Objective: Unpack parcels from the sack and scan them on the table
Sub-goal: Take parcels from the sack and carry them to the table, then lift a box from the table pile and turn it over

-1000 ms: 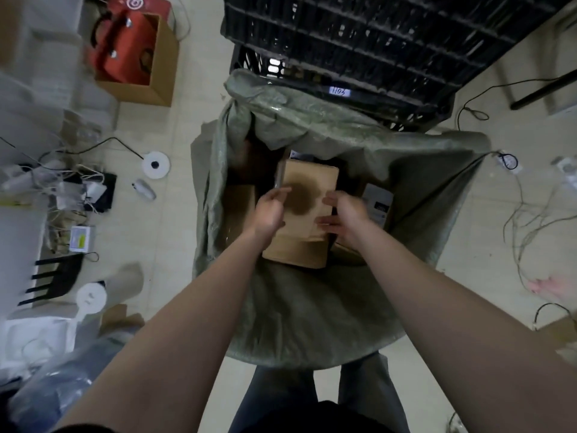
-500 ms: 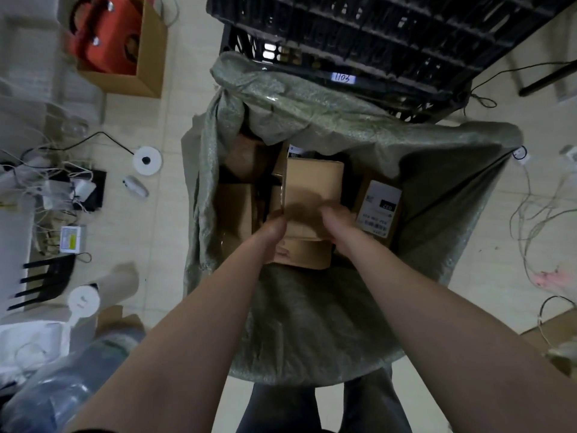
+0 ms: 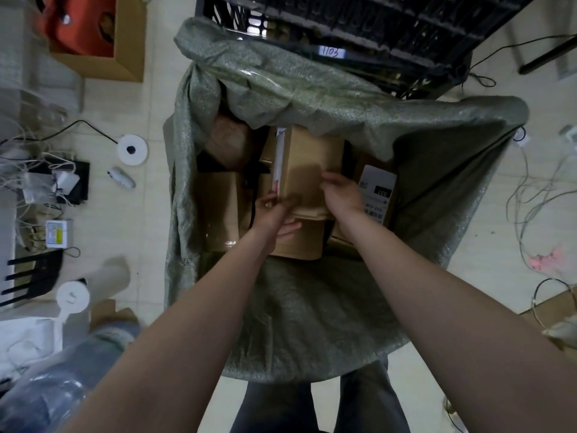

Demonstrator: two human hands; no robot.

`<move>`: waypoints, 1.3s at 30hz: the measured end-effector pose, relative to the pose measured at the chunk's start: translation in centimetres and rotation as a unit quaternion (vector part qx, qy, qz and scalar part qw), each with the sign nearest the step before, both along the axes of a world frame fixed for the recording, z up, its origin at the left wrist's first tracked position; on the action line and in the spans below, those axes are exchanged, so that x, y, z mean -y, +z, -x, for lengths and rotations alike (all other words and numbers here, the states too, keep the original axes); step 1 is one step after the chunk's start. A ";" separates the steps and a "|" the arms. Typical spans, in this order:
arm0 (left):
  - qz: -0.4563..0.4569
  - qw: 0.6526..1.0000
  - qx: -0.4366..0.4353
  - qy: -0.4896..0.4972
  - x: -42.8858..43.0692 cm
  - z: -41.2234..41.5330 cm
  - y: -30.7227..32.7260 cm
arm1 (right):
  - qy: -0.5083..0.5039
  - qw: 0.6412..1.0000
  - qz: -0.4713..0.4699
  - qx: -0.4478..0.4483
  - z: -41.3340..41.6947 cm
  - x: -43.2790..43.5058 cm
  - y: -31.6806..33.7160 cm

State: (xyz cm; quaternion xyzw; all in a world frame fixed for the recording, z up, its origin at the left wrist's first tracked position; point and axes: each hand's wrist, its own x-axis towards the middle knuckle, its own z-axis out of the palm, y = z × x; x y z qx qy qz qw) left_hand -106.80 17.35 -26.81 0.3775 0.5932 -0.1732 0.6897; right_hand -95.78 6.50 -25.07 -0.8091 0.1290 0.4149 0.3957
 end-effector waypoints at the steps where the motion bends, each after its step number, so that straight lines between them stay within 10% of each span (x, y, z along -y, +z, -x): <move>1: -0.007 1.000 -0.001 -0.001 0.2 0.2 -0.3 | 0.002 1.000 -0.001 -0.008 0.0 -0.1 0.0; 21: -0.015 0.981 -0.080 -0.178 -0.5 -1.3 1.8 | 0.098 0.994 0.036 -0.043 -1.1 1.4 2.3; 39: -0.254 0.891 0.046 -0.374 14.7 -10.3 29.9 | 0.414 0.907 0.025 0.078 -13.1 20.1 26.8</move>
